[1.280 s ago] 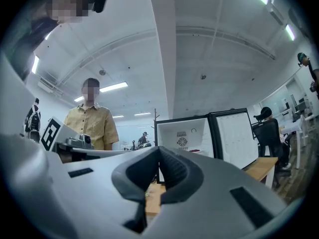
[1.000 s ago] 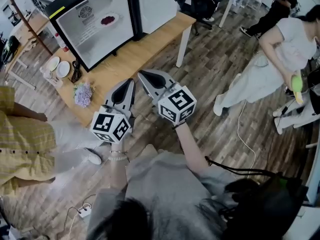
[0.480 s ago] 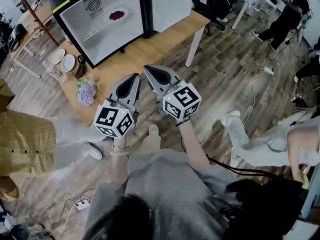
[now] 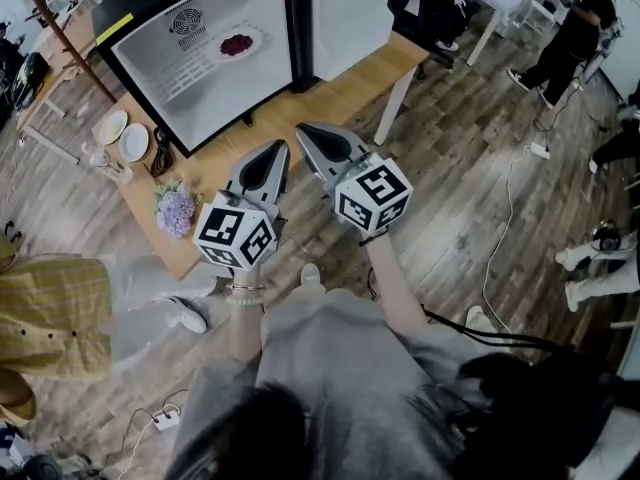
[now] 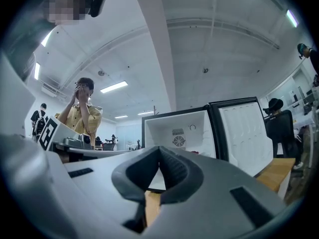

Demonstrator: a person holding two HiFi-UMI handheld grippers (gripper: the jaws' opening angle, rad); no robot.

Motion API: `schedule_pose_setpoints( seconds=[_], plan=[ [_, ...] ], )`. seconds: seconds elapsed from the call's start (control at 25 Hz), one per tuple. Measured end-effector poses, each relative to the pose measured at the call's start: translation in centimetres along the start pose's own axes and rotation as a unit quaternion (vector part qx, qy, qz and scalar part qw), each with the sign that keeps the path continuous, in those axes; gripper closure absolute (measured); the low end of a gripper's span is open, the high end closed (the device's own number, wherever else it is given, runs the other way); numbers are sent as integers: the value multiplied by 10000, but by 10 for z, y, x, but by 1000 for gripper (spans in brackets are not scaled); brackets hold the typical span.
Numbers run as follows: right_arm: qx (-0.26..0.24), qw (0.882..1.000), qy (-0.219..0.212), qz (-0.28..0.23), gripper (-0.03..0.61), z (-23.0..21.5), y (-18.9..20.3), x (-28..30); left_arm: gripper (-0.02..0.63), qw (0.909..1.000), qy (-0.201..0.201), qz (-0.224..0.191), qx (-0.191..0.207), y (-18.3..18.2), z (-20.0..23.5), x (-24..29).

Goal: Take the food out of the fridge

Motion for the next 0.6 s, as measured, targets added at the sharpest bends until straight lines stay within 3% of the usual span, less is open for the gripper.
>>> schedule_pose_setpoints(
  seconds=[0.6],
  plan=[
    [39, 9994, -266, 203, 569, -39, 17, 90, 606, 9996, -242, -73, -88, 0, 83, 38]
  ],
)
Point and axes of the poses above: the fingertips, and each gripper's own axes: x forward along the fingers, z to its left, y out of its underside, the point moved 1 cm from there along -x, backward along the fingers, and after that the axes turned 1 degree about x, right-handed, at the moved point
